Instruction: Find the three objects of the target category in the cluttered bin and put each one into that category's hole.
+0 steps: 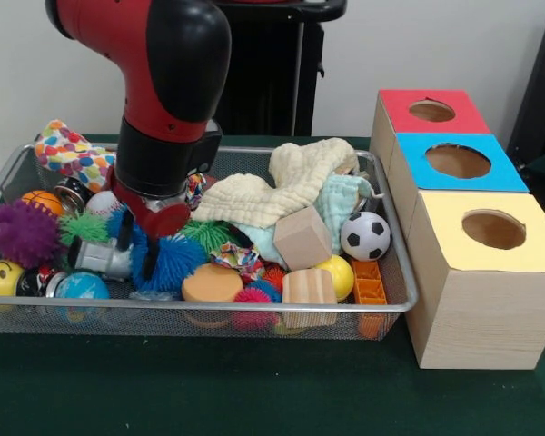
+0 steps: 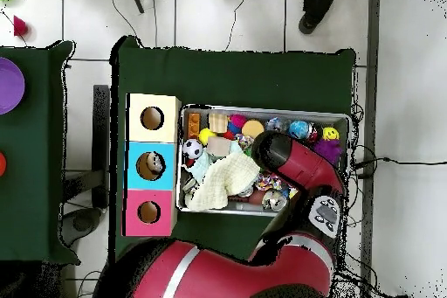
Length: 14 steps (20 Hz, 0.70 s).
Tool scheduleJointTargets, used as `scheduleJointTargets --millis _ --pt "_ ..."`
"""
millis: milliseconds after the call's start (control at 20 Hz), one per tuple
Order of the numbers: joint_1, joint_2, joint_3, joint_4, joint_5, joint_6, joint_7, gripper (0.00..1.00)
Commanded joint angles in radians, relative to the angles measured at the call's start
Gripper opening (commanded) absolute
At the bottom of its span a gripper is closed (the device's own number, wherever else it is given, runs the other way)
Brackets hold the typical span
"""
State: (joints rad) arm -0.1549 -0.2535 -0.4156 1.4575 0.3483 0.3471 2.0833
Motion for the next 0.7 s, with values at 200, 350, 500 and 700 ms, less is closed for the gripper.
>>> scheduleJointTargets --millis 200,350,500,700 --pt "0.003 0.062 0.000 -0.052 -0.005 0.206 0.157 1.00" --pt "0.003 0.054 0.008 -0.038 -0.002 0.193 0.161 1.00" --pt "-0.011 0.037 0.039 -0.011 0.007 0.144 0.155 1.00" --pt "-0.060 0.008 0.121 0.031 0.020 0.027 0.135 1.00"
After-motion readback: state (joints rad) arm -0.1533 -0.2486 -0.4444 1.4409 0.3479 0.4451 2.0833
